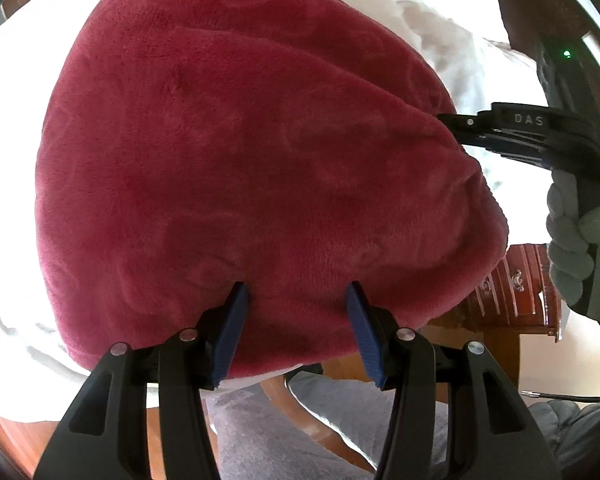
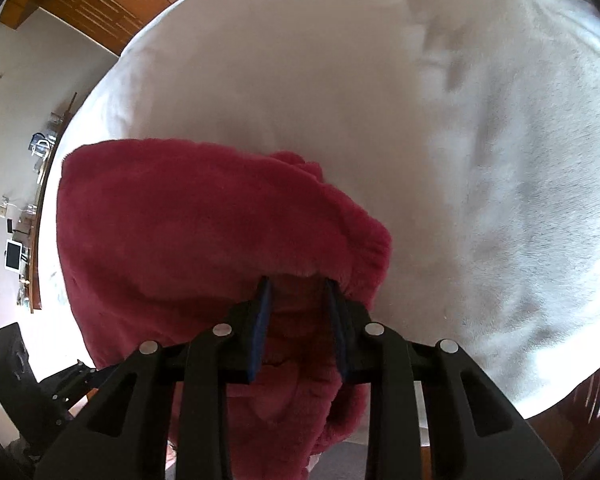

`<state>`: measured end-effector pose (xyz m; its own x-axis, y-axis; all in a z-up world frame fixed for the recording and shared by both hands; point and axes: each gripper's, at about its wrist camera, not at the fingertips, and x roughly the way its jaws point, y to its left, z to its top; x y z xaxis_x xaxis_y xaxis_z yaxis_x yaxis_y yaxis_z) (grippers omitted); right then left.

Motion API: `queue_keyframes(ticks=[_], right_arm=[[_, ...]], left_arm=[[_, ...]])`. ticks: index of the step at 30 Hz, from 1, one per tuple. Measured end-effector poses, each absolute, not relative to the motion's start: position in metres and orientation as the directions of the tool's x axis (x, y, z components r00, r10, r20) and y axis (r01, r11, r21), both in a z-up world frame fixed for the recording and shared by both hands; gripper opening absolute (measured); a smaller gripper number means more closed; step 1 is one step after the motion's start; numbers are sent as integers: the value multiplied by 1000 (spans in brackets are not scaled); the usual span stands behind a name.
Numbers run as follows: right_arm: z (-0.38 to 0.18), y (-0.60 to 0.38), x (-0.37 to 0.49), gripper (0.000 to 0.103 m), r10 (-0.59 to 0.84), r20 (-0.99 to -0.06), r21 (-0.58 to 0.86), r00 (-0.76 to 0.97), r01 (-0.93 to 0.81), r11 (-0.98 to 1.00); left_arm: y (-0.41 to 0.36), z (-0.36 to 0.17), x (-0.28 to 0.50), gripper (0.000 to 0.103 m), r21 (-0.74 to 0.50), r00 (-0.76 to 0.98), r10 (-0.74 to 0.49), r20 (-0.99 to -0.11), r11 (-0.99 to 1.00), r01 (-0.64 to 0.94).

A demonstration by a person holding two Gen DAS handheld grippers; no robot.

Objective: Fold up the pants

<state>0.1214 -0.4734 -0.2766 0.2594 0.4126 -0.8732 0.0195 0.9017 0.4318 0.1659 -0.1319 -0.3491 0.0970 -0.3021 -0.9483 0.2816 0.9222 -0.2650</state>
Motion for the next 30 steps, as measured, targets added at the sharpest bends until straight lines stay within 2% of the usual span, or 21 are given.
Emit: queue_keyframes(ticks=[5,12,22,24,30], right_arm=[[-275,-461,126,27,410,-876,425,256,6,905],[-275,-466,128,28,407,-878,424,253,16,905],[-275,-460,126,30,375,-892,397,254,41,917],[-276,-458,127,30,366,-895,390,253,46,920],[-280,-451,132,31,336,-908,362,249,70,929]], left_arm=[[-134,-342,171,52,-261,94,-293,-951,930,260],[-138,-314,179,53,-146,179,-204,-962,946,290],[-126,-284,196,54,-59,266,-141,-954,954,293],[-123,-282,199,59,-48,272,-131,-953,955,291],[-114,-282,207,60,-16,289,-107,-951,954,301]])
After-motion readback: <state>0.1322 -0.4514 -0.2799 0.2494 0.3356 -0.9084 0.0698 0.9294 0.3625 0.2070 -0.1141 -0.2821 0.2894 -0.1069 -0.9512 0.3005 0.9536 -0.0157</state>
